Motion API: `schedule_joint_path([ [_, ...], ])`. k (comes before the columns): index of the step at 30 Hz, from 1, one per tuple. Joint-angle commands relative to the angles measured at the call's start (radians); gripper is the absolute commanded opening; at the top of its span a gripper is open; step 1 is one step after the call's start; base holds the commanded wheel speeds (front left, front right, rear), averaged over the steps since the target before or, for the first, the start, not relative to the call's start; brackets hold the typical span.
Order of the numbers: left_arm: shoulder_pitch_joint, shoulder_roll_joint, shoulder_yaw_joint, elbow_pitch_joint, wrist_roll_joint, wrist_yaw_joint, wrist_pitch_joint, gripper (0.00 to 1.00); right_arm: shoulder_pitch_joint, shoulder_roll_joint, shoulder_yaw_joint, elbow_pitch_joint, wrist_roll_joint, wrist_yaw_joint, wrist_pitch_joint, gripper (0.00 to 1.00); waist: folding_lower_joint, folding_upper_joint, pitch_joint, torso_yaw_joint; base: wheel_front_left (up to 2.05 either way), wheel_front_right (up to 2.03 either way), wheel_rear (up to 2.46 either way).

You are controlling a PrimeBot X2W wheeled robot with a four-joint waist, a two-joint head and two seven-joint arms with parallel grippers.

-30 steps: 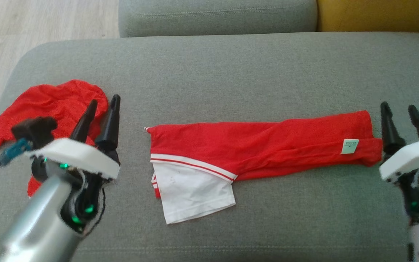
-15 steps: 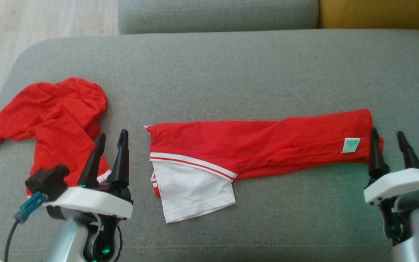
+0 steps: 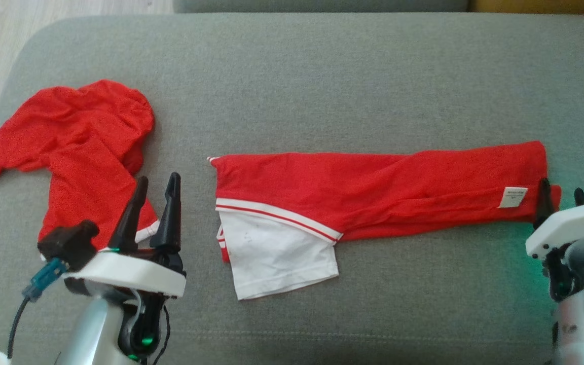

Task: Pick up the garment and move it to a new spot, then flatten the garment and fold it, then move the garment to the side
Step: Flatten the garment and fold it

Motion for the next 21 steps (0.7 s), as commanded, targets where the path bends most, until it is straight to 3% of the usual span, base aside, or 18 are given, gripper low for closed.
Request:
schedule_joint_path([
  [1,-0.055,0.01,0.039,-0.03,0.007,-0.004,-0.012,1.0,-0.06,-0.006,0.006,0.004,-0.016,0.007,0.012,1.0,0.0,-0.0001,0.015,0.011,0.0,0.0,0.0],
  [13,-0.094,0.029,0.044,-0.038,-0.005,-0.007,-0.012,1.0,-0.162,-0.023,-0.02,0.214,-0.067,0.007,0.069,1.0,0.0,-0.0001,0.061,0.024,0.0,0.0,0.0],
  [14,-0.097,0.03,0.045,-0.037,-0.006,-0.007,-0.012,1.0,-0.166,-0.022,-0.014,0.226,-0.059,0.007,0.073,0.41,0.0,-0.0001,0.061,0.023,0.0,0.0,0.0],
  [15,-0.099,0.031,0.046,-0.036,-0.007,-0.007,-0.012,1.0,-0.169,-0.021,-0.007,0.234,-0.052,0.007,0.071,0.0,0.0,-0.0001,0.06,0.022,0.0,0.0,0.0],
  [21,-0.095,0.026,0.055,-0.024,-0.003,-0.007,-0.012,1.0,-0.16,-0.043,0.003,0.252,-0.004,0.007,0.016,0.0,0.0,-0.0001,0.027,0.002,0.0,0.0,0.0],
])
